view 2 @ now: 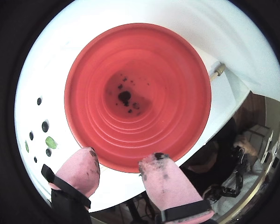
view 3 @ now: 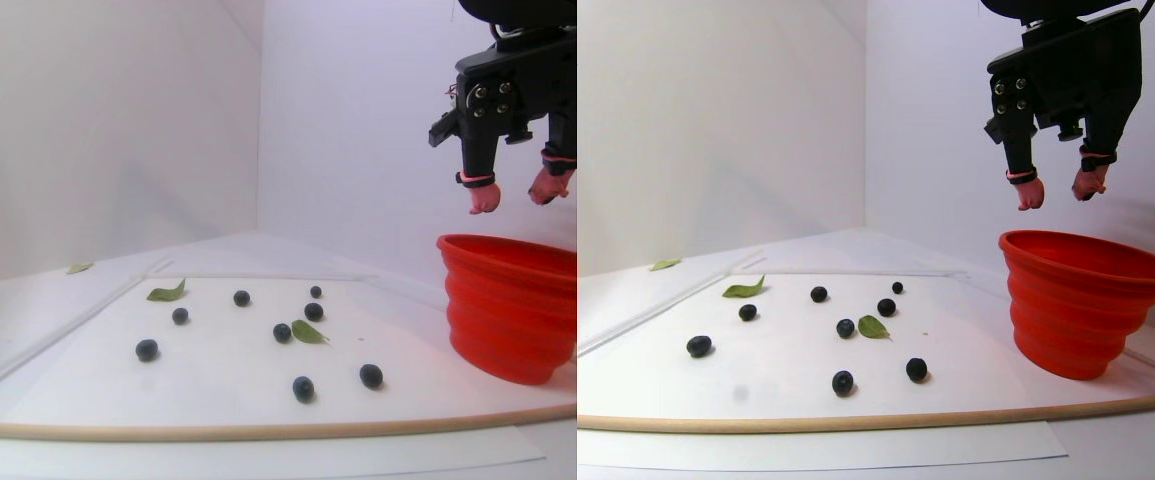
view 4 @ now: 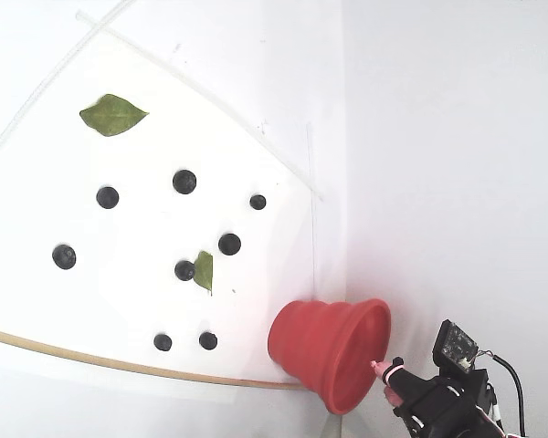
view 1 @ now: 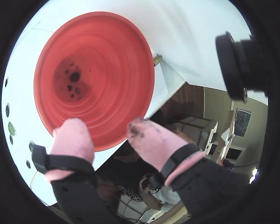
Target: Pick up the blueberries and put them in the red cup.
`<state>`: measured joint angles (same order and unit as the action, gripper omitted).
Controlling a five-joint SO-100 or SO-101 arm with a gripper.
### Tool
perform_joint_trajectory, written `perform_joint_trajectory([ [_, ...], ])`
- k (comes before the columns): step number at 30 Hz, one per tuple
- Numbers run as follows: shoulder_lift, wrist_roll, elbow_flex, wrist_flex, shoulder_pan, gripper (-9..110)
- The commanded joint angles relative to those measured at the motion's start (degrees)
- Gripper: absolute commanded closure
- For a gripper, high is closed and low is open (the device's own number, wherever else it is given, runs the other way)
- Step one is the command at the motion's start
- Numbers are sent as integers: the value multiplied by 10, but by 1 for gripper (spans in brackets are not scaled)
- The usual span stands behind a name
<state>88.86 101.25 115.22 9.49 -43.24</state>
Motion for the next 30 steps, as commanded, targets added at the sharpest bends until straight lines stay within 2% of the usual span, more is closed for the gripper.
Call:
perform_joint_trajectory([
  [1,33,4,-38,-1,-19,85],
  [30,171,-36,45,90,91,87],
])
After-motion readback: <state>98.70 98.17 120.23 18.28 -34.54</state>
